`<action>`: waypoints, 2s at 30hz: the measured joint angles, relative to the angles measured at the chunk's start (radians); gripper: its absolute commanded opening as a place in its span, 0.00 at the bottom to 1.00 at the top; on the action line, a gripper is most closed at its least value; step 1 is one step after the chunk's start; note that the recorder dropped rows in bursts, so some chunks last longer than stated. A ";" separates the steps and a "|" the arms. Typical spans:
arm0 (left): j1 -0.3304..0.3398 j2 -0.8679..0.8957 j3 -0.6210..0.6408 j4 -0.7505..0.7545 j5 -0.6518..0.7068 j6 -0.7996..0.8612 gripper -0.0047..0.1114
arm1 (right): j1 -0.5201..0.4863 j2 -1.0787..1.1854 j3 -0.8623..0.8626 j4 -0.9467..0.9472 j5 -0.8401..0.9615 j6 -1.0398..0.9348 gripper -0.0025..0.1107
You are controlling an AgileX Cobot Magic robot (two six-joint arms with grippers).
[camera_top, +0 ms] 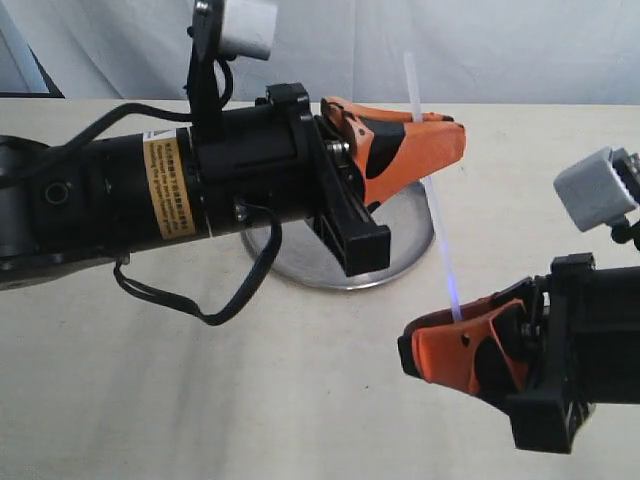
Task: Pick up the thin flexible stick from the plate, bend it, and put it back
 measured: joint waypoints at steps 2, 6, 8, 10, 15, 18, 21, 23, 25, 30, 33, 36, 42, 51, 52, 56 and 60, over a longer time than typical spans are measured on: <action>0.000 0.000 0.000 -0.001 0.003 -0.007 0.04 | 0.000 0.000 0.000 -0.017 -0.006 0.007 0.50; 0.000 0.000 0.000 -0.004 0.003 -0.033 0.04 | 0.000 0.000 0.000 -0.065 -0.061 0.060 0.35; 0.000 0.000 0.000 -0.007 0.003 -0.043 0.04 | 0.000 0.000 0.000 -0.079 -0.085 0.070 0.11; 0.000 0.000 0.000 -0.009 0.003 -0.051 0.04 | 0.000 0.002 0.000 -0.086 -0.097 0.077 0.03; 0.000 0.000 0.000 -0.009 0.007 -0.054 0.04 | 0.000 0.002 0.000 -0.086 -0.102 0.079 0.01; 0.000 0.000 0.000 -0.009 0.014 -0.057 0.10 | 0.000 0.002 0.000 -0.081 -0.094 0.079 0.01; 0.000 0.000 0.000 -0.011 0.021 -0.057 0.30 | 0.000 0.002 0.000 -0.074 -0.075 0.079 0.01; 0.000 0.000 0.000 -0.033 0.026 -0.057 0.41 | 0.000 0.002 0.000 -0.061 -0.042 0.079 0.01; 0.000 0.000 0.000 -0.089 0.026 -0.057 0.42 | 0.000 -0.002 0.000 -0.048 -0.029 0.081 0.01; 0.001 0.000 0.000 -0.179 0.026 -0.040 0.14 | 0.000 -0.026 0.000 -0.041 -0.015 0.081 0.01; 0.001 0.000 0.000 -0.177 0.018 -0.029 0.04 | 0.000 -0.041 0.000 -0.039 0.003 0.081 0.01; 0.001 0.000 -0.002 -0.122 -0.003 0.008 0.04 | 0.000 -0.077 0.002 -0.012 0.033 0.083 0.01; 0.017 -0.008 -0.015 0.088 0.017 -0.038 0.04 | 0.006 -0.203 0.001 -0.055 -0.011 0.166 0.01; 0.017 -0.059 -0.015 0.258 0.070 -0.054 0.04 | 0.006 -0.261 -0.092 -0.471 -0.139 0.551 0.01; 0.017 -0.067 -0.015 0.258 0.068 -0.054 0.04 | 0.006 -0.259 -0.094 -0.495 -0.140 0.569 0.01; 0.017 -0.086 -0.015 0.192 0.051 -0.048 0.04 | 0.006 -0.236 -0.094 -0.490 -0.109 0.588 0.01; 0.017 -0.089 -0.015 0.055 0.018 0.001 0.04 | 0.006 -0.215 -0.094 -0.399 -0.044 0.513 0.01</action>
